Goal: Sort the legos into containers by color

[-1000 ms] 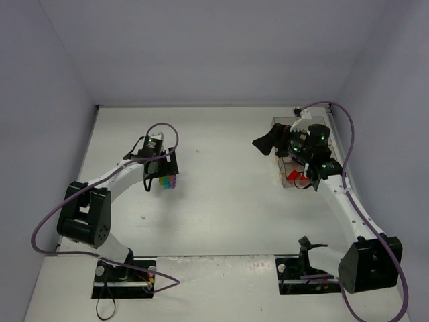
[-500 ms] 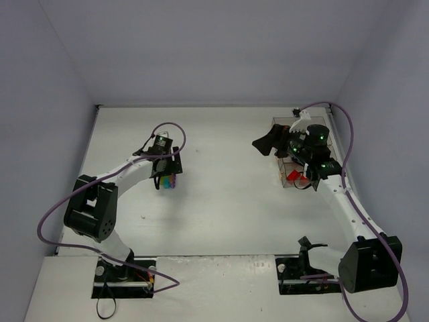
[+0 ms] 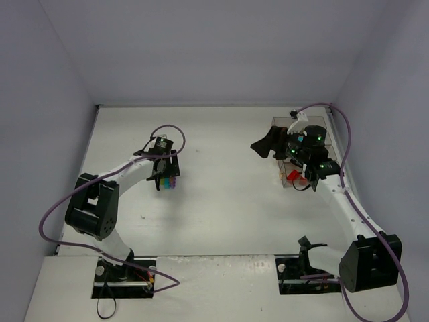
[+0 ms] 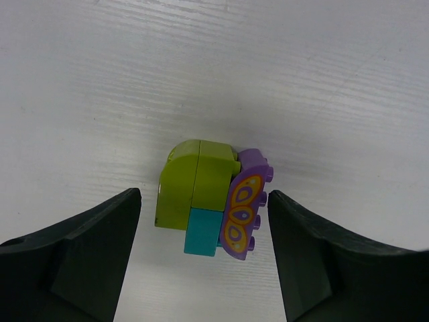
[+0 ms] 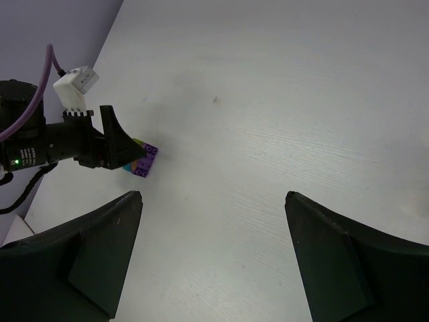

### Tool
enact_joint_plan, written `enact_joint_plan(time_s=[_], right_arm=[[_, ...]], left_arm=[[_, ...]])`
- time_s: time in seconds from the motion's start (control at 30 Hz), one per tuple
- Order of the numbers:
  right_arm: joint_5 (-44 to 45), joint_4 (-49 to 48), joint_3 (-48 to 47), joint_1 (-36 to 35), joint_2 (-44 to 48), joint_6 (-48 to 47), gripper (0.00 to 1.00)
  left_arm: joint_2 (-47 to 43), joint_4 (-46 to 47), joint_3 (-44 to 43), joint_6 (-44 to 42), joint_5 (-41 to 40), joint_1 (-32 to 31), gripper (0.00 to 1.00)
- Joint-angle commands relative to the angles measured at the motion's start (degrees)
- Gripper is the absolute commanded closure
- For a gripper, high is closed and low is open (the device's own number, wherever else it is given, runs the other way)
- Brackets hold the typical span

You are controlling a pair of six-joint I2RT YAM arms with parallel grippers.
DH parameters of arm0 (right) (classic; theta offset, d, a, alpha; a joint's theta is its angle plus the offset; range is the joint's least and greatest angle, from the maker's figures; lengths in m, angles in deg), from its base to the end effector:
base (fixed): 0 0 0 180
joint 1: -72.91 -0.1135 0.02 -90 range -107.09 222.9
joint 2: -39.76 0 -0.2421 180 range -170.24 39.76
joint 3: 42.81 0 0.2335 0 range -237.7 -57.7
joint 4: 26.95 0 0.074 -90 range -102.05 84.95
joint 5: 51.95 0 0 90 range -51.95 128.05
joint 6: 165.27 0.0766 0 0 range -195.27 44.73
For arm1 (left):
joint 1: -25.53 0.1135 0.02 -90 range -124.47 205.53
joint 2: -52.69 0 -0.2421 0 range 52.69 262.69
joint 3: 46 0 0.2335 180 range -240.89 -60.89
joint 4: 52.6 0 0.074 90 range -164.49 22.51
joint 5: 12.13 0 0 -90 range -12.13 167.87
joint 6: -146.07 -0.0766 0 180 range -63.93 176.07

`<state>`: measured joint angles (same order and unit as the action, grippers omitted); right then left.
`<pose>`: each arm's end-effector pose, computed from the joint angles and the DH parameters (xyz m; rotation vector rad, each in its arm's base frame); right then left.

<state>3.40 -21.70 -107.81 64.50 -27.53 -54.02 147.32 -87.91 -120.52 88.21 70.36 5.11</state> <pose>0.2861 0.0863 0.3095 -0.2715 1.7400 0.8933 0.3258 -0.1106 0.1511 -0.3106 2.5186 -0.2004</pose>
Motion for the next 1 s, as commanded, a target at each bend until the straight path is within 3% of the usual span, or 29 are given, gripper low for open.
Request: enact_joint_plan(time_s=[0.0,0.23,0.47,0.57,0.63,0.77,0.97], right_arm=[[0.11,-3.01,-0.25,-0.74,-0.21,-0.60,0.16],[0.29,-2.74,-0.34,-1.44,-0.83,-0.60,0.16],[0.55,-1.95,-0.69,-3.19,-1.53,-0.34,0.16],[0.90,-1.78,-0.96,-3.81,-1.88,-0.43,0.16],[1.08,-1.78,-0.96,-4.08,-2.06,-0.43,0.16],[1.34,-1.78,-1.22,-4.69,-2.67,-0.43,0.16],[1.61,-1.78,-1.48,-4.96,-3.46,-0.51,0.16]], left_arm=[[-0.15,-0.05,-1.27,-0.32,-0.58,-0.05,0.30],[0.21,1.44,-0.22,-0.06,0.92,-0.14,0.39],[0.82,3.11,-0.66,0.03,4.08,-0.05,0.58],[0.12,3.29,-0.31,0.20,4.61,-0.05,0.61],[-0.15,3.29,-0.04,0.29,4.52,-0.14,0.60],[0.64,2.85,-0.04,0.29,4.78,-0.05,0.44],[1.70,2.85,-0.57,-0.15,5.66,-0.14,0.35]])
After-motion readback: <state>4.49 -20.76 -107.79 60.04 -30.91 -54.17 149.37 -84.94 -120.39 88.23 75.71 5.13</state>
